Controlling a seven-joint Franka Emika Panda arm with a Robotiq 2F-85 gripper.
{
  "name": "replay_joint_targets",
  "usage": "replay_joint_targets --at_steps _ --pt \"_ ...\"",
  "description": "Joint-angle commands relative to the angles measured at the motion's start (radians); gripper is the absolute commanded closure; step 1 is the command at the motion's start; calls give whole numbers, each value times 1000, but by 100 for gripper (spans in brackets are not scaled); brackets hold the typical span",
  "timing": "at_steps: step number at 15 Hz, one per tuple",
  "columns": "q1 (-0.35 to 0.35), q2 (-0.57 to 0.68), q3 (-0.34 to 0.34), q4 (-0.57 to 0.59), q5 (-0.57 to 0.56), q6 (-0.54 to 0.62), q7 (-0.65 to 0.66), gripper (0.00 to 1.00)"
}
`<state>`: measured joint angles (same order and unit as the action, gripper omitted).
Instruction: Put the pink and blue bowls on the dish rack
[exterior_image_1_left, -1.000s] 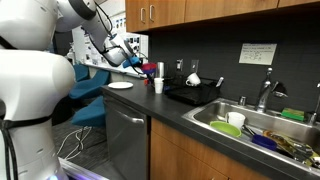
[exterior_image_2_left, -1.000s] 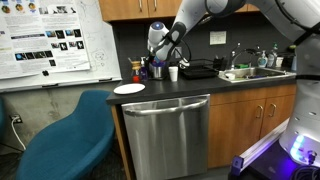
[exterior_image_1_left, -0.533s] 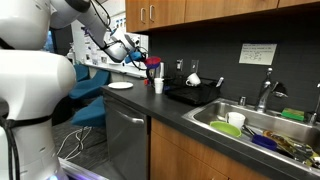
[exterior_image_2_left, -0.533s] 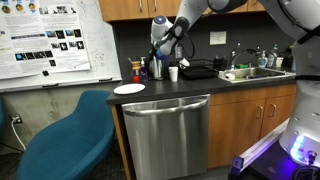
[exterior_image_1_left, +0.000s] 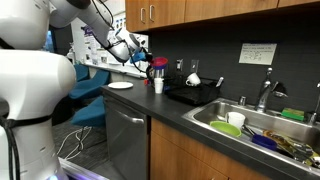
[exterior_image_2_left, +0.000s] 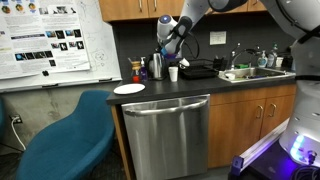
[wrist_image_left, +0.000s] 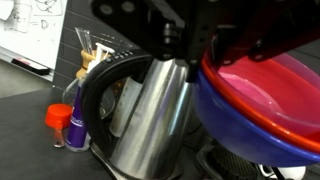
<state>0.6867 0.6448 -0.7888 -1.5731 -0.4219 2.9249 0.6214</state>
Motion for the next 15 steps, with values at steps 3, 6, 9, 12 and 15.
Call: replay_joint_targets --at_steps 3,6,9,12,15 --pt "11 -39 -59 -65 37 -1 78 97" --pt "12 -41 -93 -80 63 5 119 97" --pt "12 -41 -120 -93 88 8 152 97" --pt "-3 -48 -125 -111 124 10 176 97" --pt "-19 -47 -120 -129 160 9 198 97"
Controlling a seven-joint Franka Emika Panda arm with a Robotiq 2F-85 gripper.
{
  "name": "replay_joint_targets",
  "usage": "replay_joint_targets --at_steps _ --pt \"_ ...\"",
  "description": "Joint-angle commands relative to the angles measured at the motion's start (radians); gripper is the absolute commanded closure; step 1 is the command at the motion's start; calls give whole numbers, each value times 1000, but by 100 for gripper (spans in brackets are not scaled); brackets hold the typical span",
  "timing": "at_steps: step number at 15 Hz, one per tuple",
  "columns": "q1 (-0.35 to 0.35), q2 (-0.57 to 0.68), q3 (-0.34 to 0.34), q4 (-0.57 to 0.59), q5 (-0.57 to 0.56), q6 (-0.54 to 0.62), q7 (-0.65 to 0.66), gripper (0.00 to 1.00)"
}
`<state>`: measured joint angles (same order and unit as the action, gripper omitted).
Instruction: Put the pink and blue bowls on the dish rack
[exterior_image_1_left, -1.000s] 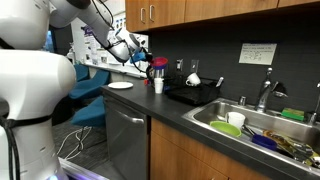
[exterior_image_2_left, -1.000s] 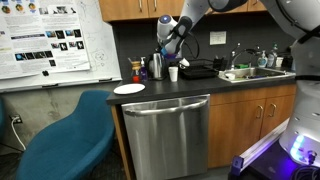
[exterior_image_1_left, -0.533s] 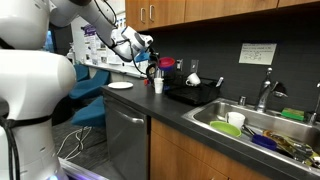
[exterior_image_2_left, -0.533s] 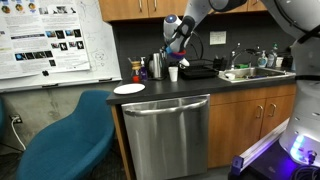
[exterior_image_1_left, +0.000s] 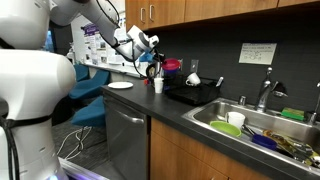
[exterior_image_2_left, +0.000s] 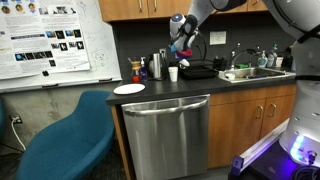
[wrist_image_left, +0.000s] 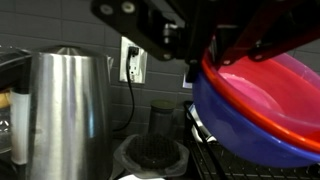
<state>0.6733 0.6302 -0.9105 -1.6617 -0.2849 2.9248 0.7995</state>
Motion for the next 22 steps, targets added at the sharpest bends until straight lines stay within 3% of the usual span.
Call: replay_joint_targets --at_steps 1,11,18,22 --pt "-12 -33 2 -48 33 10 28 97" --pt "-65 -32 32 -106 93 15 87 97" --pt "-174 -24 189 -101 127 19 71 97" --pt "-201 -17 203 -93 115 25 82 97"
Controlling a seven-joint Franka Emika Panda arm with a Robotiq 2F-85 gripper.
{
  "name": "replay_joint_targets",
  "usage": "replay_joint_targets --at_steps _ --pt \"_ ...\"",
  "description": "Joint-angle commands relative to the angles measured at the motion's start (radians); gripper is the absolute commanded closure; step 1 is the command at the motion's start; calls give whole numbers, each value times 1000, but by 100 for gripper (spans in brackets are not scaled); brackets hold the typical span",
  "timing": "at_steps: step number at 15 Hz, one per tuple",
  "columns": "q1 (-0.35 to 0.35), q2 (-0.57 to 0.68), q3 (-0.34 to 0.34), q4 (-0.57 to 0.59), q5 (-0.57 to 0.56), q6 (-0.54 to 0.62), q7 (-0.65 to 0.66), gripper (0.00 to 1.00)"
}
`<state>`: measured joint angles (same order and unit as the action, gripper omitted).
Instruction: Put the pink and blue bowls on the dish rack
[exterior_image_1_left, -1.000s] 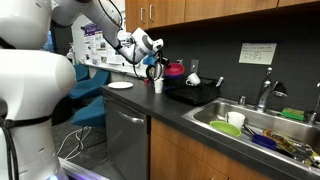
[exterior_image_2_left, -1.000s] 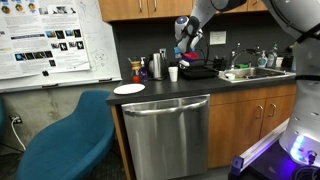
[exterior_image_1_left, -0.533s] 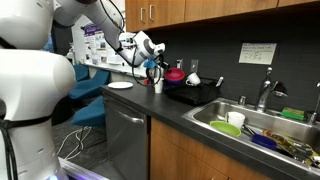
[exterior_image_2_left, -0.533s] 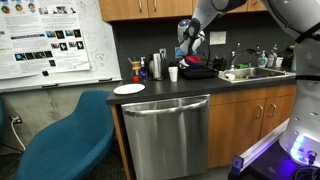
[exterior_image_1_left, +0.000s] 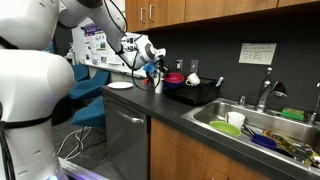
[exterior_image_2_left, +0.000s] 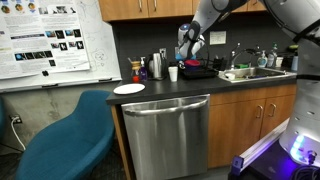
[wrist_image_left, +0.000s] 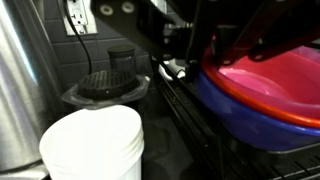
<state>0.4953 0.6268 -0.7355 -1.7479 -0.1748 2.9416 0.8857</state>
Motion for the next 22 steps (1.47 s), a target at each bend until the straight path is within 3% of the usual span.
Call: replay_joint_targets --at_steps 1,6,12,13,15,22 --pt "-20 -13 19 -6 1 3 0 97" --pt "-29 1 -9 13 1 -1 22 97" --pt "-64 9 5 33 6 -12 17 96" --pt "-65 9 6 33 6 -14 17 64" --pt "-58 9 1 31 8 -12 18 60" --pt "-41 -4 5 15 2 12 18 15"
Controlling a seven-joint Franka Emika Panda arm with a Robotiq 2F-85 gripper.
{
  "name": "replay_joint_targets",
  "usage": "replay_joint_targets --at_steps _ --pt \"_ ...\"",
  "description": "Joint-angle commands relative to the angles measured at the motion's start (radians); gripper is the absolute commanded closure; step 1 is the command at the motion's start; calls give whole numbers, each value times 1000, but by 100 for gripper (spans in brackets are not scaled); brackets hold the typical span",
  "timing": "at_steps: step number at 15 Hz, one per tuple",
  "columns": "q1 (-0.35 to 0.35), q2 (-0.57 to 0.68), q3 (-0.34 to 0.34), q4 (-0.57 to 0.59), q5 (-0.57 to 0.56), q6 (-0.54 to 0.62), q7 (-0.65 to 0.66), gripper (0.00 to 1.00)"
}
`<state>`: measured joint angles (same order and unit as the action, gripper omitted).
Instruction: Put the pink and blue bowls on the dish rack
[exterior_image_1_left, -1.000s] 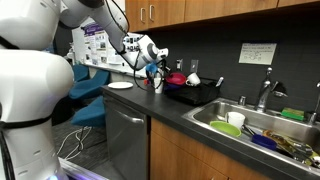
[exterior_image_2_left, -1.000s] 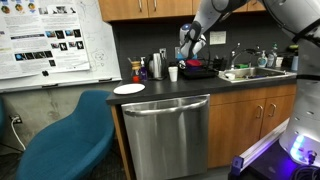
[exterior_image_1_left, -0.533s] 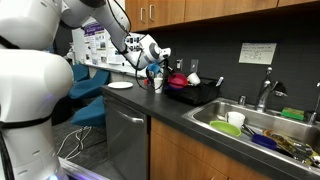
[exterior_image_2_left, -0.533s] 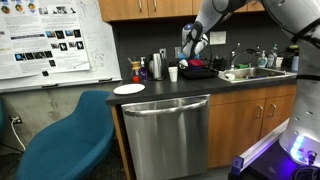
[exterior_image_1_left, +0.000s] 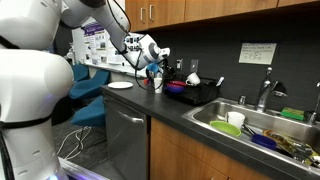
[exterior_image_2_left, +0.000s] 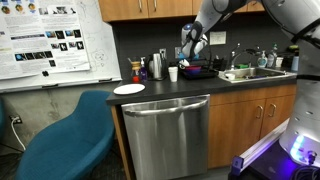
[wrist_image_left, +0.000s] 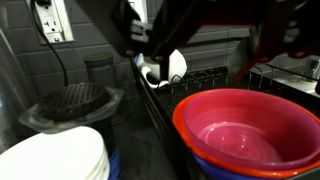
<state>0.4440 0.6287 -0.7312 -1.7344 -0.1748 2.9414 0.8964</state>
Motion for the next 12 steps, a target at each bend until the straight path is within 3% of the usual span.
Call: replay_joint_targets --at_steps 1,3,6,9,11,12 --pt "24 -15 -3 -7 -3 32 9 7" --pt "60 -35 -14 -29 -17 97 5 0" --pt "104 -82 -5 -71 -24 218 -18 0" --pt "107 -165 70 -129 -50 273 -79 0" --pt "82 -250 153 -185 -90 246 -148 0" --pt "92 -280 156 -208 -111 219 -173 0"
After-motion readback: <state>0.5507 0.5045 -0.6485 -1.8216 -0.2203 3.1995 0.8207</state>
